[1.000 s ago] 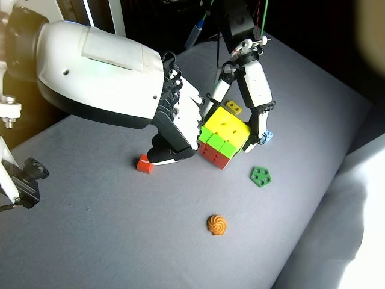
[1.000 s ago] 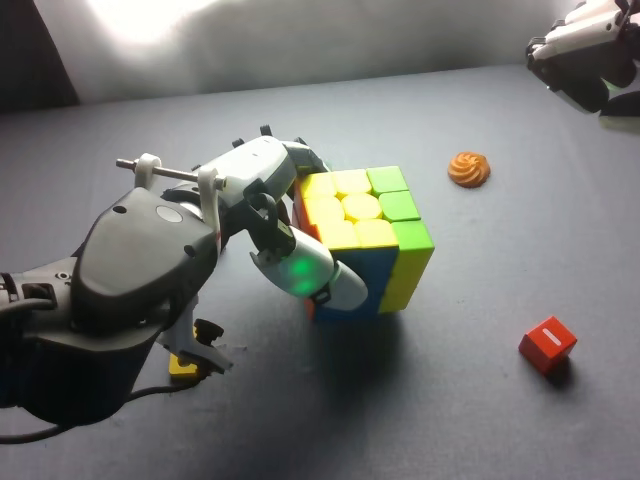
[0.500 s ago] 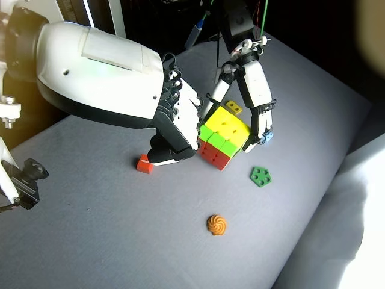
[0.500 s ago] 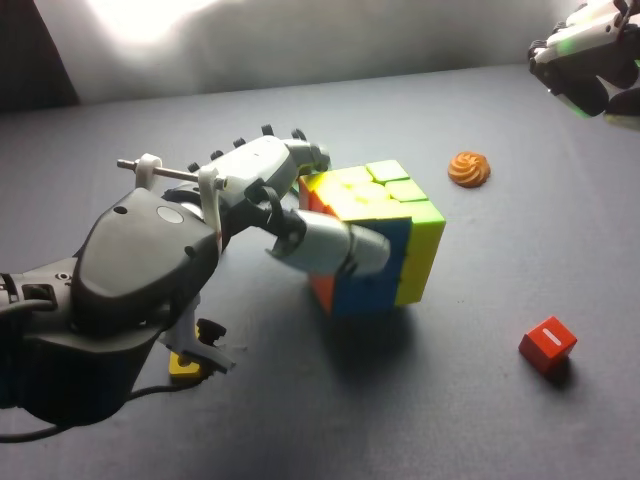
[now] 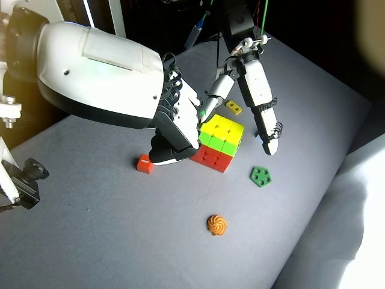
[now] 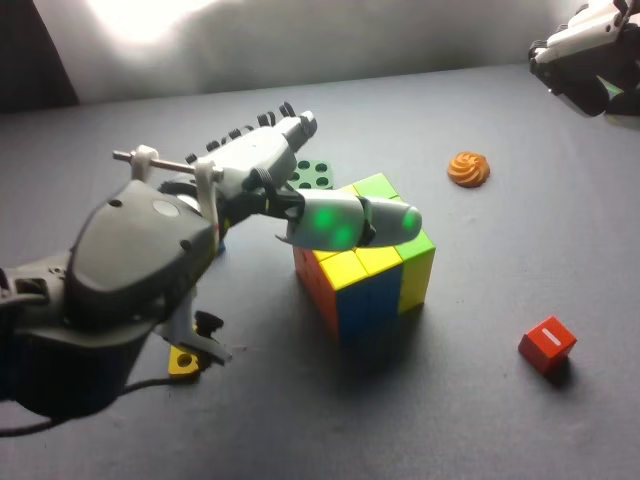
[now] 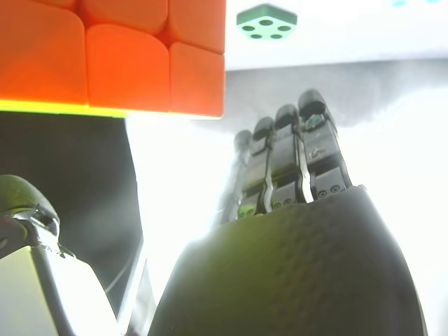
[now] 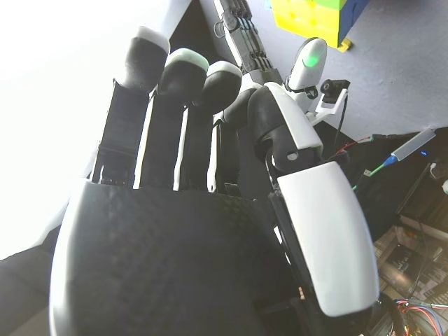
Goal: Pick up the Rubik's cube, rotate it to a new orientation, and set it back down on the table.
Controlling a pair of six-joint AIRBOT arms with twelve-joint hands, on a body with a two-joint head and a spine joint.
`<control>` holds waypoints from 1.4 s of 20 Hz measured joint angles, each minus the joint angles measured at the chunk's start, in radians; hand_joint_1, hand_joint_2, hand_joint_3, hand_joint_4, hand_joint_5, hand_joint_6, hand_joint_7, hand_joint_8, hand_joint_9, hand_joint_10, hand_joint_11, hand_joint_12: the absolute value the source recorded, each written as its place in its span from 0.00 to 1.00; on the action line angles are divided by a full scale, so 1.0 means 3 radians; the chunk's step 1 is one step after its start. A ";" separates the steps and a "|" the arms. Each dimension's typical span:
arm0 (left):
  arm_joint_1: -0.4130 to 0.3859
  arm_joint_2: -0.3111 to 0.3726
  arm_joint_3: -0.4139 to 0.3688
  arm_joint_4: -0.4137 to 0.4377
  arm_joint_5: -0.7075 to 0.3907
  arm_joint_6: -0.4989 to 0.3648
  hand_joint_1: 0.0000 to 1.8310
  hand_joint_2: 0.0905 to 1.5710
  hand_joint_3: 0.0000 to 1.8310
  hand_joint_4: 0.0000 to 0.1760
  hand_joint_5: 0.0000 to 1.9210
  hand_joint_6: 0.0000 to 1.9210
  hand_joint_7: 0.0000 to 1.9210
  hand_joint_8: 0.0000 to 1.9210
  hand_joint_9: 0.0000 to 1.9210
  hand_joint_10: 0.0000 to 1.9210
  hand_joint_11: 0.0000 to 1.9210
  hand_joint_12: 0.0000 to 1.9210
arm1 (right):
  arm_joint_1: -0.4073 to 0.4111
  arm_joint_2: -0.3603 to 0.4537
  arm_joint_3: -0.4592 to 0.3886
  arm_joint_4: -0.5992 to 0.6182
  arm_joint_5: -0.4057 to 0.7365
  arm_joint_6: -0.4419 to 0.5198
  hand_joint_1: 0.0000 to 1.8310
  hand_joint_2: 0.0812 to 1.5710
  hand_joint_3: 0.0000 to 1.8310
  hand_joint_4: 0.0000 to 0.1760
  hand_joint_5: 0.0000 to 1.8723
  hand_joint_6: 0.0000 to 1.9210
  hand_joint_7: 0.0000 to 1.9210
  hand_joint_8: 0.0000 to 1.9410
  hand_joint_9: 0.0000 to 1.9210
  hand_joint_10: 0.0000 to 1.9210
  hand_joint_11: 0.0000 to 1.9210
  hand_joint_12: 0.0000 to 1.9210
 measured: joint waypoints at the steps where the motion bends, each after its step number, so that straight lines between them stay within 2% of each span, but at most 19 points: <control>1: -0.0061 0.0050 0.0013 0.0072 0.0051 0.0051 0.28 0.47 0.00 0.00 0.00 0.00 0.00 0.00 0.00 0.00 0.00 0.01 | -0.0005 0.0000 0.0000 -0.0001 -0.0001 -0.0001 0.47 0.92 0.00 0.00 0.24 0.93 0.34 0.89 0.35 1.00 0.38 1.00; 4: -0.0296 0.0230 0.0122 0.0389 0.0488 0.0301 0.30 0.46 0.00 0.00 0.00 0.00 0.00 0.00 0.00 0.00 0.00 0.00 | -0.0005 0.0000 0.0000 0.0000 0.0001 -0.0004 0.45 0.93 0.00 0.00 0.23 0.95 0.33 0.93 0.36 1.00 0.38 1.00; 8: -0.0533 0.0482 0.0107 0.0720 0.1155 0.0566 0.30 0.47 0.00 0.00 0.00 0.00 0.00 0.00 0.00 0.00 0.00 0.00 | -0.0004 -0.0001 0.0000 0.0028 0.0009 -0.0003 0.47 0.92 0.00 0.00 0.24 0.94 0.33 0.95 0.36 1.00 0.40 1.00; 9: -0.0595 0.0596 0.0074 0.0857 0.1367 0.0598 0.26 0.48 0.01 0.00 0.00 0.00 0.00 0.00 0.00 0.00 0.01 0.01 | -0.0004 0.0000 0.0000 0.0053 0.0039 -0.0003 0.43 0.94 0.00 0.00 0.22 0.97 0.32 0.96 0.35 1.00 0.38 1.00; 13: -0.0872 0.0907 0.0037 0.1254 0.1930 0.0660 0.27 0.50 0.01 0.00 0.01 0.00 0.01 0.00 0.01 0.00 0.02 0.01 | 0.0050 0.0010 0.0027 0.0225 0.0320 0.0001 0.43 0.93 0.00 0.00 0.23 0.96 0.33 0.95 0.35 1.00 0.38 1.00; 14: -0.0960 0.0989 0.0006 0.1369 0.2089 0.0666 0.25 0.51 0.01 0.00 0.02 0.01 0.02 0.01 0.03 0.00 0.00 0.11 | 0.0050 0.0010 0.0065 0.0364 0.0448 -0.0003 0.42 0.94 0.00 0.00 0.23 0.96 0.33 0.94 0.35 1.00 0.37 1.00; 15: -0.1035 0.1071 -0.0038 0.1469 0.2230 0.0664 0.26 0.52 0.00 0.00 0.03 0.01 0.03 0.01 0.04 0.00 0.00 0.16 | 0.0050 0.0008 0.0094 0.0397 0.0537 -0.0005 0.43 0.93 0.00 0.00 0.23 0.95 0.34 0.92 0.36 1.00 0.38 1.00; 16: -0.1083 0.1156 -0.0090 0.1535 0.2360 0.0664 0.25 0.58 0.01 0.00 0.08 0.01 0.09 0.01 0.09 0.01 0.00 0.30 | 0.0050 0.0008 0.0102 0.0394 0.0575 -0.0031 0.42 0.93 0.00 0.00 0.23 0.96 0.34 0.95 0.37 1.00 0.40 1.00; 18: -0.1104 0.1292 -0.0211 0.1579 0.2473 0.0662 0.26 0.60 0.01 0.00 0.09 0.01 0.10 0.01 0.11 0.01 0.00 0.35 | 0.0048 0.0010 0.0104 0.0384 0.0617 -0.0104 0.40 0.94 0.00 0.00 0.22 0.98 0.32 0.96 0.35 1.00 0.39 1.00; 19: -0.1114 0.1366 -0.0282 0.1611 0.2527 0.0662 0.31 0.64 0.00 0.00 0.22 0.02 0.27 0.04 0.26 0.06 0.02 0.54 | 0.0048 0.0010 0.0114 0.0384 0.0642 -0.0106 0.43 0.93 0.00 0.00 0.23 0.96 0.33 0.96 0.35 1.00 0.39 1.00; 20: -0.1120 0.1394 -0.0308 0.1611 0.2560 0.0661 0.29 0.73 0.01 0.00 0.27 0.31 0.27 0.46 0.24 0.52 0.09 0.77 | 0.0048 0.0009 0.0114 0.0389 0.0664 -0.0140 0.41 0.94 0.00 0.00 0.23 0.96 0.31 0.96 0.33 1.00 0.37 1.00; 21: -0.1122 0.1397 -0.0308 0.1626 0.2604 0.0662 0.29 0.73 0.01 0.00 0.27 0.31 0.27 0.46 0.24 0.52 0.09 0.77 | 0.0048 -0.0004 0.0114 0.0448 0.0692 -0.0289 0.41 0.94 0.00 0.00 0.23 0.96 0.31 0.96 0.33 1.00 0.37 1.00; 22: -0.1122 0.1403 -0.0317 0.1658 0.2653 0.0664 0.25 0.83 0.01 0.00 0.24 0.62 0.26 0.71 0.24 0.76 0.14 0.90 | 0.0029 -0.0015 0.0114 0.0619 0.0760 -0.0548 0.38 0.95 0.00 0.00 0.21 0.99 0.29 0.96 0.31 1.00 0.35 1.00; 23: -0.1122 0.1403 -0.0346 0.1659 0.2664 0.0664 0.25 0.83 0.01 0.00 0.24 0.62 0.26 0.71 0.24 0.76 0.14 0.90 | 0.0020 -0.0037 0.0120 0.0748 0.0847 -0.0727 0.38 0.95 0.00 0.00 0.21 0.99 0.29 0.96 0.31 1.00 0.35 1.00; 24: -0.1122 0.1401 -0.0385 0.1663 0.2678 0.0662 0.37 0.93 0.01 0.00 0.21 0.92 0.28 0.94 0.30 0.95 0.30 0.98 | 0.0004 -0.0074 0.0125 0.0814 0.0941 -0.0847 0.28 0.96 0.00 0.00 0.23 0.98 0.32 0.95 0.34 1.00 0.37 1.00; 25: -0.1120 0.1369 -0.0392 0.1695 0.2703 0.0660 0.37 0.93 0.01 0.00 0.21 0.92 0.28 0.94 0.30 0.95 0.30 0.98 | -0.0027 -0.0111 0.0125 0.0841 0.1019 -0.0860 0.28 0.96 0.00 0.00 0.23 0.98 0.32 0.95 0.34 1.00 0.37 1.00; 26: -0.1118 0.1362 -0.0392 0.1717 0.2719 0.0661 0.43 0.95 0.01 0.00 0.20 0.98 0.29 0.99 0.30 0.99 0.32 1.00 | -0.0062 -0.0144 0.0125 0.0847 0.1072 -0.0882 0.38 0.95 0.00 0.00 0.22 0.98 0.33 0.94 0.33 1.00 0.36 1.00; 27: -0.1118 0.1362 -0.0392 0.1738 0.2721 0.0654 0.46 0.95 0.01 0.00 0.20 0.99 0.29 1.00 0.29 1.00 0.30 1.00 | -0.0112 -0.0161 0.0125 0.0956 0.1165 -0.1031 0.43 0.93 0.00 0.00 0.23 0.96 0.33 0.94 0.34 1.00 0.37 1.00; 28: -0.1118 0.1362 -0.0390 0.1780 0.2715 0.0661 0.51 0.93 0.01 0.00 0.21 0.96 0.25 1.00 0.28 1.00 0.29 1.00 | -0.0123 -0.0160 0.0125 0.1040 0.1261 -0.1162 0.42 0.93 0.00 0.00 0.23 0.96 0.34 0.95 0.35 1.00 0.39 1.00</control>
